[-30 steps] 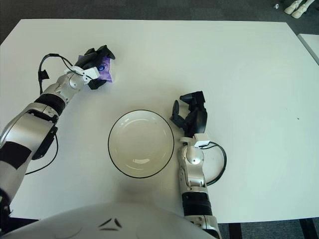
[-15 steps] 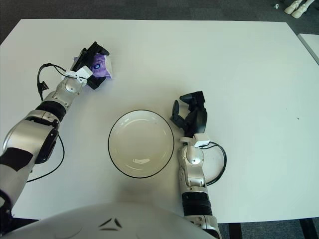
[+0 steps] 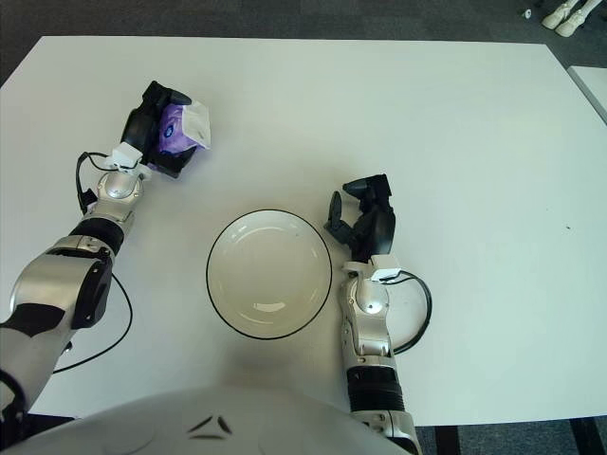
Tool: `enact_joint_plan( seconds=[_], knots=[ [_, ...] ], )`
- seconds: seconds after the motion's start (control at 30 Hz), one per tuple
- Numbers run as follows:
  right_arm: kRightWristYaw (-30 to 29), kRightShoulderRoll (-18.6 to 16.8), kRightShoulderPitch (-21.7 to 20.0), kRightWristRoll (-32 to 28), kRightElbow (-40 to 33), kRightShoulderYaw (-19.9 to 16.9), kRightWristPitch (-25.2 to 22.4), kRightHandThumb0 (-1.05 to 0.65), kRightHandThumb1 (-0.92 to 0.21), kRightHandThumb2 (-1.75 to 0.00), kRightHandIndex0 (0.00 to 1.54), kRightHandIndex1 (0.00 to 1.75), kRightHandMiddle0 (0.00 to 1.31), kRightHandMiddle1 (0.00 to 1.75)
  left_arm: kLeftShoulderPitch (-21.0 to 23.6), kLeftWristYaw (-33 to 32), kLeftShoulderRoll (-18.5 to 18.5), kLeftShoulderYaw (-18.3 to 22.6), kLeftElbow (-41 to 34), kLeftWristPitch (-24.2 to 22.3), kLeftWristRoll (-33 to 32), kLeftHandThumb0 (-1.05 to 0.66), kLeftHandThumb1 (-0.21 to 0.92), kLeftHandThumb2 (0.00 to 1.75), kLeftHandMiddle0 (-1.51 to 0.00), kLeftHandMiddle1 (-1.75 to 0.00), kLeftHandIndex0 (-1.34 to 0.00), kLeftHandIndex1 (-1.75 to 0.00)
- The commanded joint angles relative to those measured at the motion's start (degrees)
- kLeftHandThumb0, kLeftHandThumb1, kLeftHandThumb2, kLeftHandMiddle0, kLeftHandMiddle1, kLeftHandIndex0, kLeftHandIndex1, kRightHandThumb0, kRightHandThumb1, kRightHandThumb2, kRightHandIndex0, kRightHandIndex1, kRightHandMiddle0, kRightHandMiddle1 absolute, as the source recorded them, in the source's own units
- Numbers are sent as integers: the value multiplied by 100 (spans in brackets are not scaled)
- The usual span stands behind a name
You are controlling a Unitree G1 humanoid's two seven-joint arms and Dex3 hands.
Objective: Put the tissue paper into the plate.
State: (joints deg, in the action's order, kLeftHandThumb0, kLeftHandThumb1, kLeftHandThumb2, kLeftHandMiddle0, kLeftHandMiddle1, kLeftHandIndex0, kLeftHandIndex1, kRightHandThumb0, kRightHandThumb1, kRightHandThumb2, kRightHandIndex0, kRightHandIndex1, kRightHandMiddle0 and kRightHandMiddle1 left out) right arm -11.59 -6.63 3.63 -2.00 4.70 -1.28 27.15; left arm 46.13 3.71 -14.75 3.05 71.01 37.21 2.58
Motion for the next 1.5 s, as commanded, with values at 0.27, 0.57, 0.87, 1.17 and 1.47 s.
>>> enact_joint_plan(
  seconds=[0.27,0.57,0.87,1.17,1.47],
  knots=[
    [-42,-205,283,-109,308,-77,-253,-41,-55,-104,59,151,43,175,-250,1430,420,663,-127,-50,-927,0,-5,168,-95,-157,-66,-175],
    [-84,-242,247,-98,346,-64,-167,-41,-55,-103,62,152,43,175,-113,2170,450,1035,-447,-250,-1488,0,-7,170,-95,-159,-67,-175],
    [-190,-231,180,6,427,-53,-165,-41,-54,-104,64,151,43,175,131,2656,417,1227,-876,-569,-1831,0,-8,171,-97,-157,-68,-175],
    [-135,-203,156,-67,392,-43,-246,-41,-54,-105,63,150,44,175,0,2945,551,1181,-1747,-623,-2007,0,-11,173,-99,-157,-70,-175],
    [-106,-213,123,-126,398,-68,-307,-41,-57,-101,59,150,42,175,-380,3169,665,899,-2980,-834,-2075,0,-11,174,-99,-158,-70,-175]
  ],
)
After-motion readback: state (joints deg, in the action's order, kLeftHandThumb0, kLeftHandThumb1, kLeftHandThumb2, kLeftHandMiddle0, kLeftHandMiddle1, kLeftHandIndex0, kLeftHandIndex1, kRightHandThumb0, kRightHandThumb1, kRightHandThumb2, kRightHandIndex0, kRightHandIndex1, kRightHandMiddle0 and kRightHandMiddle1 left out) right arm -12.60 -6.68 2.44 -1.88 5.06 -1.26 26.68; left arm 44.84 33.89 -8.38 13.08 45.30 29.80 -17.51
